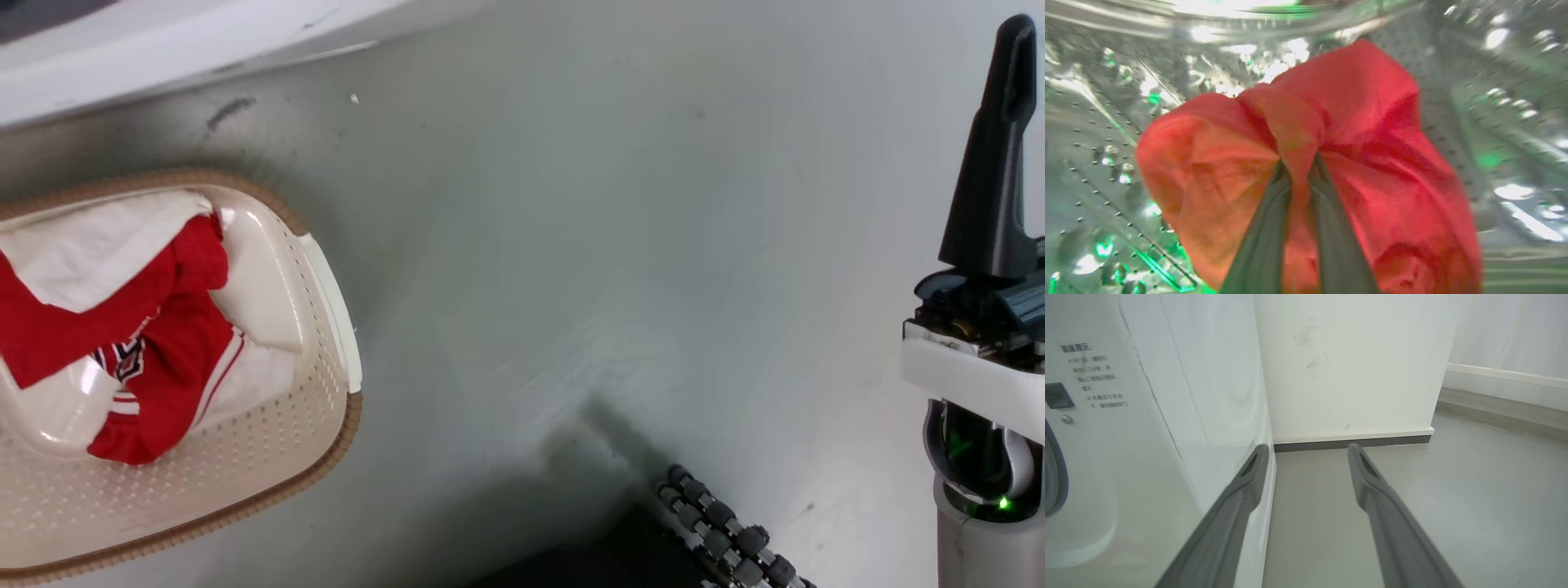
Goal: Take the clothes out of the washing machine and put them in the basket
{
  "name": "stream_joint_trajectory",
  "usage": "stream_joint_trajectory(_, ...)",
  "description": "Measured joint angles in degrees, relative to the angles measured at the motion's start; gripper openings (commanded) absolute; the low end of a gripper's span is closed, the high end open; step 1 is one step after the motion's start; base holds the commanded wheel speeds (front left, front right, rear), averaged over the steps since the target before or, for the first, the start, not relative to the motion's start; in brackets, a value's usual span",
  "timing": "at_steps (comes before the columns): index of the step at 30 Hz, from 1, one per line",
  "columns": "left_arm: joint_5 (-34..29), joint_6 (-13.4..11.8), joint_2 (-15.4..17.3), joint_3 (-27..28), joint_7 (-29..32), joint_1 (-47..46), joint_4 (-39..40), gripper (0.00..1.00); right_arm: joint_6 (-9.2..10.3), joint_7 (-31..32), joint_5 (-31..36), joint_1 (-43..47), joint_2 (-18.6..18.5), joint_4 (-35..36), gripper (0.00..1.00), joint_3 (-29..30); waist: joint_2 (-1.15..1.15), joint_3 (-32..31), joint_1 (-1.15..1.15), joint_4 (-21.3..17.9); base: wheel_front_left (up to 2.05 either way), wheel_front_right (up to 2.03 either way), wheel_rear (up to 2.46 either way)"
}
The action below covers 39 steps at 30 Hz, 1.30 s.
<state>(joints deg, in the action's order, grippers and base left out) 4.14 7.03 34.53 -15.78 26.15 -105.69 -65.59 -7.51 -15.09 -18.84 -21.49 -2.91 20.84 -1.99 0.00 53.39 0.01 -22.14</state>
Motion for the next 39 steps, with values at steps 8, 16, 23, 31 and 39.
stream_joint_trajectory(8,3.81,0.32,-2.88,0.07,-11.26,9.22,-2.42,0.0,0.0,0.0,3.13,0.88,0.02,-1.78,1.0,-0.57,0.0,-6.98,0.0,1.65,0.0,0.0,0.0)
stream_joint_trajectory(16,9.54,0.38,-6.04,-2.66,-20.45,21.44,-3.12,0.0,0.0,0.0,5.44,3.09,0.02,-3.5,1.0,-1.01,0.0,-14.52,0.0,3.86,0.0,0.0,0.0)
stream_joint_trajectory(23,15.75,0.37,-7.86,-3.66,-28.24,32.64,-2.93,0.0,0.0,0.0,7.82,6.38,0.01,-5.1,1.0,-0.84,0.0,-21.1,-0.01,5.85,0.0,0.0,0.0)
stream_joint_trajectory(31,20.89,0.38,-8.83,-4.81,-38.09,46.76,0.52,0.0,0.0,0.0,9.85,10.71,0.03,-6.58,1.0,-2.26,0.0,-29.62,-0.01,7.74,0.0,0.0,0.0)
stream_joint_trajectory(39,22.26,-0.07,-9.33,-6.56,-40.65,57.61,8.4,0.0,0.0,0.0,11.89,14.41,0.02,-7.5,1.0,-2.08,0.0,-36.84,-0.01,9.86,0.0,0.0,0.0)
